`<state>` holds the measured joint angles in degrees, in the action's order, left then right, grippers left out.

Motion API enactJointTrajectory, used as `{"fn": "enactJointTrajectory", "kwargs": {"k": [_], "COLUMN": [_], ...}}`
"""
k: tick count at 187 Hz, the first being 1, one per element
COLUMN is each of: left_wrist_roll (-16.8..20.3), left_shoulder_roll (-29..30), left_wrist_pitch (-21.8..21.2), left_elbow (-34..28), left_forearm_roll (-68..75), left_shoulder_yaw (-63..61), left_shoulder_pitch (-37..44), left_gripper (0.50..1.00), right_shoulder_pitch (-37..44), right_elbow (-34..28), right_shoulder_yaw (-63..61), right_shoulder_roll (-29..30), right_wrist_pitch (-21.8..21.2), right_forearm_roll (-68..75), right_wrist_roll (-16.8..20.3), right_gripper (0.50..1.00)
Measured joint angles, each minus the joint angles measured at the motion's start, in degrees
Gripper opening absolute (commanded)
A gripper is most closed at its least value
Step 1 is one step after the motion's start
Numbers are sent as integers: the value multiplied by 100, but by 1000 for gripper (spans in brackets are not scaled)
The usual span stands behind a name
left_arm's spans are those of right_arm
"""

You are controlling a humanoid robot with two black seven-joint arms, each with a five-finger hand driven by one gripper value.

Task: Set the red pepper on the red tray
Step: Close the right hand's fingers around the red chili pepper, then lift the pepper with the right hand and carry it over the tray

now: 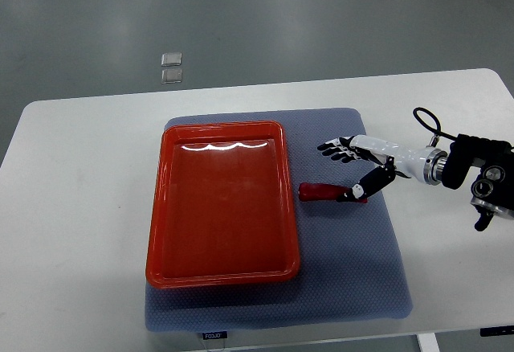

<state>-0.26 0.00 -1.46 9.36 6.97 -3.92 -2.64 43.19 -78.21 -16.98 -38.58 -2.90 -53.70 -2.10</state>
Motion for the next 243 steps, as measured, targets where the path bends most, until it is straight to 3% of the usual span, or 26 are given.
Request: {"fn": "enactJointTrajectory", "kwargs": {"k": [106, 191, 216, 233, 243], "left_wrist_roll": [0, 0, 0, 0, 0], "left_shoulder_roll": [0, 0, 0, 0, 0], "left_wrist_pitch": [5, 5, 5, 5, 5], "left_elbow": [23, 13, 12, 6, 2], "left_forearm_roll": [6, 6, 6, 6, 6], "left_shoulder_yaw": [6, -3, 1, 0, -1], "left_shoulder_pitch": [0, 0, 0, 0, 0], "left_gripper": [1000, 1000, 1000, 1000, 1000], "right_shoulder_pitch": [-285, -410, -438, -438, -437], "right_elbow": [79, 342, 390, 393, 394], "right_shoulder_yaw": [53, 135, 164, 168, 168], "right_shoulder_roll": [276, 522, 574, 576, 575], "right_wrist_pitch": [365, 541, 614, 622, 623], "right_forearm_roll": [-518, -896, -925, -938, -956], "right_wrist_roll": [-121, -181, -186, -186, -185], "right_gripper": [829, 754, 650, 541, 515]}}
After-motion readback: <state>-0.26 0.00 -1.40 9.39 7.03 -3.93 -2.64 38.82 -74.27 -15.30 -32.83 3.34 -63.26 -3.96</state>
